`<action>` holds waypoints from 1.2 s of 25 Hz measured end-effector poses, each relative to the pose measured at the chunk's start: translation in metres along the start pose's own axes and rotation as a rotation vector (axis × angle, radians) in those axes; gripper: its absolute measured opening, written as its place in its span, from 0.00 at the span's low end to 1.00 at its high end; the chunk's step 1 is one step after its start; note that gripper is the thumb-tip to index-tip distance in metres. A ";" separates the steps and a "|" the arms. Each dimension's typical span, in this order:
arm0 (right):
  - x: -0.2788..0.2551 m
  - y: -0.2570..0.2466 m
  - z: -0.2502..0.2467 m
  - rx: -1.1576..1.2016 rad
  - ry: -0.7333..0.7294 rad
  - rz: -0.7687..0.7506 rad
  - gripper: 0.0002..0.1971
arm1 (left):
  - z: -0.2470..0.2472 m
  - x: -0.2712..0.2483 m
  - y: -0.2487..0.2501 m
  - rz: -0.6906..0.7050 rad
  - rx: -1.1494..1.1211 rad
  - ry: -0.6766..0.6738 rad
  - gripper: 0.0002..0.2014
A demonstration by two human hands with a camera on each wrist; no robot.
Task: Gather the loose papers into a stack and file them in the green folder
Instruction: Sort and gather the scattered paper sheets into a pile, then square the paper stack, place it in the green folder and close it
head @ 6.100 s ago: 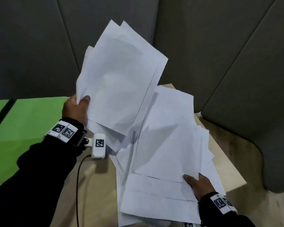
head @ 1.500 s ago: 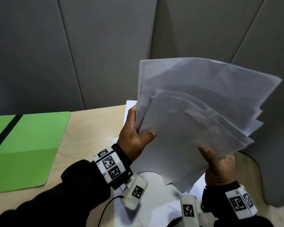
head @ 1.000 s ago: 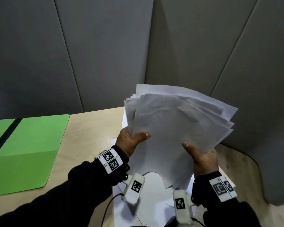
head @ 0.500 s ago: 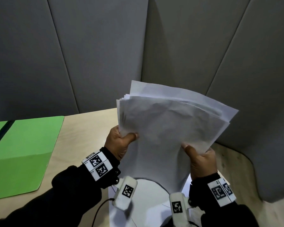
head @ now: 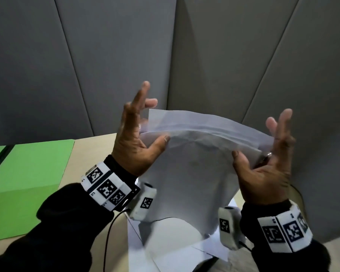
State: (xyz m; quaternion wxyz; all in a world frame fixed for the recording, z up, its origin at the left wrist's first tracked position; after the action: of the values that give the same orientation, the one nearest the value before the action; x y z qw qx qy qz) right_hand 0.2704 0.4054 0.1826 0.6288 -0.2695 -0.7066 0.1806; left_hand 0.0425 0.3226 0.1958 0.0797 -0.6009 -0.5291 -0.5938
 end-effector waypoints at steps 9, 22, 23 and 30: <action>-0.005 0.016 -0.002 0.248 -0.097 0.249 0.35 | 0.003 -0.024 -0.035 -0.293 -0.395 -0.005 0.29; -0.135 0.088 0.046 0.216 -0.372 1.112 0.06 | 0.033 -0.145 -0.112 -1.030 -0.323 -0.393 0.26; -0.134 0.085 0.049 0.229 -0.402 1.068 0.04 | 0.028 -0.146 -0.114 -1.066 -0.392 -0.323 0.32; -0.141 0.084 0.068 0.129 -0.610 0.934 0.18 | -0.046 -0.187 -0.135 -1.329 -0.532 0.018 0.32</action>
State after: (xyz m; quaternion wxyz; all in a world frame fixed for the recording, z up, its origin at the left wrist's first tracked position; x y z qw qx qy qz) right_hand 0.2258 0.3921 0.0113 0.2643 -0.4503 -0.6497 0.5525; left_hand -0.0360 0.2461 -0.0121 -0.4437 -0.1458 -0.6199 -0.6306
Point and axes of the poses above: each hand's wrist, its own x-axis towards the middle knuckle, its own z-axis out of the palm, y = z × x, the point moved 1 cm from there along x, towards the middle knuckle, and after that the axes turned 1 degree about x, right-handed, at the moved point
